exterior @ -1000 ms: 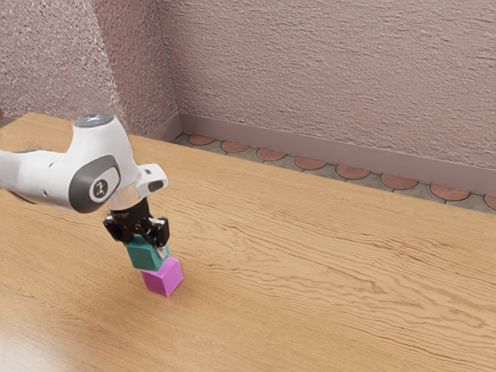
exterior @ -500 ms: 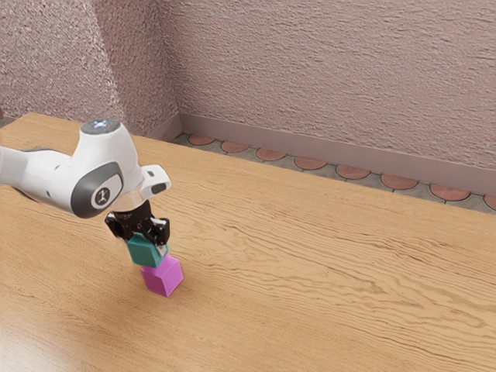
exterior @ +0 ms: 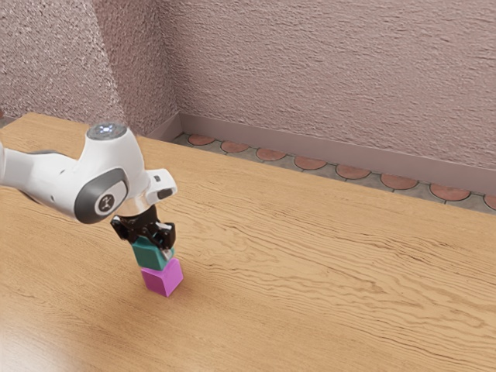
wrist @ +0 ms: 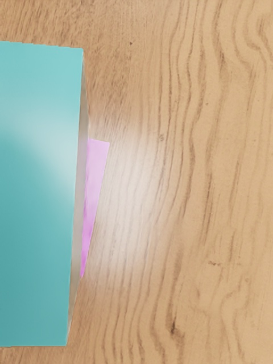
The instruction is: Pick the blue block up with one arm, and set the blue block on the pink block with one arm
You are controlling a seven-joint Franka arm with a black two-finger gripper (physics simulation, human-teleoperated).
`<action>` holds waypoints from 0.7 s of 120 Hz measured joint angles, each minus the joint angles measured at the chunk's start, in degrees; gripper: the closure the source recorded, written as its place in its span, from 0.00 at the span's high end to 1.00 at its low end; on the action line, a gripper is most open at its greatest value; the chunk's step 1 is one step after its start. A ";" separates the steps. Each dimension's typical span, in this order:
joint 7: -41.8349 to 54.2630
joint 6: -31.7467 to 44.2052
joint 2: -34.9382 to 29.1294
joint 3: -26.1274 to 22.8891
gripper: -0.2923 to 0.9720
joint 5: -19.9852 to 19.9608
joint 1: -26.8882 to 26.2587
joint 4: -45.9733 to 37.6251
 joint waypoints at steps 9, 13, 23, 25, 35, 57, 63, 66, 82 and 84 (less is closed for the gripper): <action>0.20 0.06 -0.10 0.02 0.52 -0.03 0.03 -0.68; 0.34 0.03 -0.17 0.01 0.54 -0.10 0.06 -0.82; 0.92 -0.09 -0.66 0.02 0.59 -0.41 0.09 -0.89; 1.02 -0.11 -0.74 0.02 0.60 -0.45 0.08 -0.90; 1.50 -0.20 -1.03 0.05 0.66 -0.56 0.07 -0.91; 2.48 -5.30 -12.64 0.70 0.72 -0.58 0.05 5.04; 2.84 -9.85 -11.23 1.68 0.73 -0.66 0.08 15.45; 3.03 -13.74 -9.05 1.91 0.73 -0.73 0.05 22.70; 4.12 -28.92 -4.28 1.86 0.75 -0.59 -0.20 39.31; 4.39 -29.89 -4.19 1.81 0.75 -0.59 -0.33 39.75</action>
